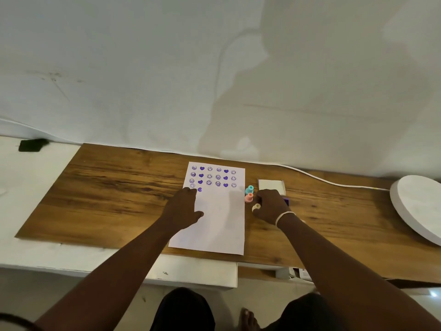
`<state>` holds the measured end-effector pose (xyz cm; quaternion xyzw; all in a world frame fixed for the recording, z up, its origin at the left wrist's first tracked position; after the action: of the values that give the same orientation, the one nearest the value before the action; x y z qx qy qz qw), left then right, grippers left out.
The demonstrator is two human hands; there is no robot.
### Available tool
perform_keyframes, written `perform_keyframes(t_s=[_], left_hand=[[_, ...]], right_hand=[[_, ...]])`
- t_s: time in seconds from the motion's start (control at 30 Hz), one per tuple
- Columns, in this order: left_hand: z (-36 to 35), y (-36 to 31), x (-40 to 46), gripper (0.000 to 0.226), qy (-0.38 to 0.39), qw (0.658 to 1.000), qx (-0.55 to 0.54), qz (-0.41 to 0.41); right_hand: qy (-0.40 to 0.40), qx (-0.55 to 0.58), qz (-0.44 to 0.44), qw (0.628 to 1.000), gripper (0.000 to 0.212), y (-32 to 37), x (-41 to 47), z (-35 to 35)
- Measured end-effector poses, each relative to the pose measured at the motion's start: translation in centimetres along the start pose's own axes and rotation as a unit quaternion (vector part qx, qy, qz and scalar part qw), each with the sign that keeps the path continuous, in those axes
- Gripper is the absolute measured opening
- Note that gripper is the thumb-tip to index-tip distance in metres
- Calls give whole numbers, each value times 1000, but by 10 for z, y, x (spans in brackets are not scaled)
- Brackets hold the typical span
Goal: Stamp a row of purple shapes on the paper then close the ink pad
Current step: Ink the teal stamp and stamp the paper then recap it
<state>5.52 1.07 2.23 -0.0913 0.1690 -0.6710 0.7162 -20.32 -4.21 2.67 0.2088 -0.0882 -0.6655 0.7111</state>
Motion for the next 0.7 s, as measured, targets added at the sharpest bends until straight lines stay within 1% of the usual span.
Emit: perform_keyframes(t_s=[0.13, 0.33, 0.4, 0.5, 0.6, 0.7], left_hand=[[-5, -2, 7, 80, 4, 1000, 19, -18], [-10, -8, 10, 78, 10, 999, 28, -28], [-10, -9, 10, 77, 8, 999, 23, -30], [-10, -10, 12, 75, 7, 999, 18, -32], [-11, -12, 13, 74, 6, 999, 16, -30], [-10, -13, 16, 74, 5, 999, 10, -30]], right_hand=[[9, -7, 9, 1000, 19, -1, -2, -5], [10, 18, -1, 1000, 20, -5, -4, -4], [-15, 39, -11, 999, 20, -3, -2, -1], [-71, 52, -46, 995, 30, 0, 7, -2], [-87, 36, -61, 994, 37, 5, 14, -9], [-125, 50, -80, 988, 37, 9, 20, -7]])
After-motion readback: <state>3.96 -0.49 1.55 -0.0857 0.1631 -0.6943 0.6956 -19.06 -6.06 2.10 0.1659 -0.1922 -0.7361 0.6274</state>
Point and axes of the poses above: each hand's wrist, its own x-axis towards the middle knuckle, its own z-axis out of the back of the hand, y = z × x, the point moved 1 cm from there along x, towards the middle knuckle, and after that the axes turned 9 degrees about -y, right-handed, at the moved point
